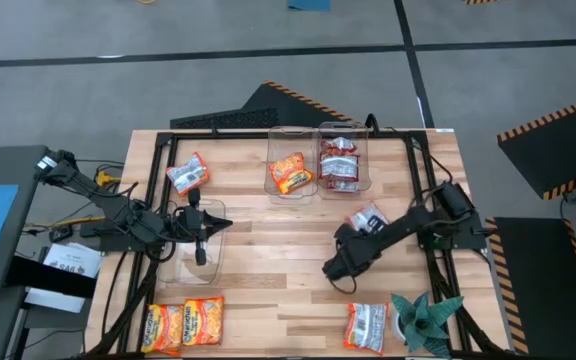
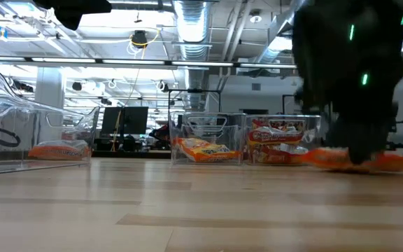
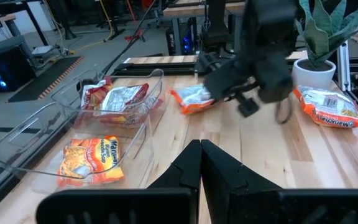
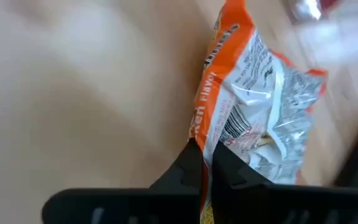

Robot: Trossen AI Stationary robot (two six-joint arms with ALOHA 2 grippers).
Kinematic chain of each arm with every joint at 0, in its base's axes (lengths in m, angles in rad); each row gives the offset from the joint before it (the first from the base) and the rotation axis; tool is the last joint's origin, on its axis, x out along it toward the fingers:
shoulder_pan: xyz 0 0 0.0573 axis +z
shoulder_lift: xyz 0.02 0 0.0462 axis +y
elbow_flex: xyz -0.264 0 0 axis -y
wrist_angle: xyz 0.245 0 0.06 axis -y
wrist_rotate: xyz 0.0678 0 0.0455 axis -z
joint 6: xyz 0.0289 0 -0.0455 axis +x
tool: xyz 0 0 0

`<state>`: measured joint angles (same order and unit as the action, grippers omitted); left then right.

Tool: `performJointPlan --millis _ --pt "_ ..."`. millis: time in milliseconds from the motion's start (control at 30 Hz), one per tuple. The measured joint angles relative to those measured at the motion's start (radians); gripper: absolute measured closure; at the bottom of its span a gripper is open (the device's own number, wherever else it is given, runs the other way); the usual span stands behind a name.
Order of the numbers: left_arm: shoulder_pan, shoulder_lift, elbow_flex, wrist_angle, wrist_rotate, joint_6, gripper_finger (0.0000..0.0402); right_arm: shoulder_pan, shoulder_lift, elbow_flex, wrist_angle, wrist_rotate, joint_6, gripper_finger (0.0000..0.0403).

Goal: Sort Maruchan noodles
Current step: Put the orange noodle pack into the top left transparent bin

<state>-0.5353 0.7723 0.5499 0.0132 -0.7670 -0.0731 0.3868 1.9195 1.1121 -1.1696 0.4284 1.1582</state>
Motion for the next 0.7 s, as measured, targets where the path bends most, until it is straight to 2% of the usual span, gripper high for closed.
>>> performJointPlan --millis 200,400,533,700 --pt "0.000 0.000 0.000 0.000 0.000 -0.001 0.0401 0.091 -0.131 0.118 0.046 0.018 -0.105 0.0385" --pt "0.000 0.000 0.000 0.004 0.000 -0.001 0.0401 0.127 -0.297 0.143 0.417 0.193 -0.379 0.0385" --pt "0.000 0.000 0.000 0.004 0.000 -0.001 0.0401 0.060 -0.347 0.143 0.666 0.258 -0.634 0.0385" --pt "0.000 0.000 0.000 0.008 0.000 0.006 0.0401 -0.111 -0.330 0.144 0.859 0.229 -0.866 0.0386"
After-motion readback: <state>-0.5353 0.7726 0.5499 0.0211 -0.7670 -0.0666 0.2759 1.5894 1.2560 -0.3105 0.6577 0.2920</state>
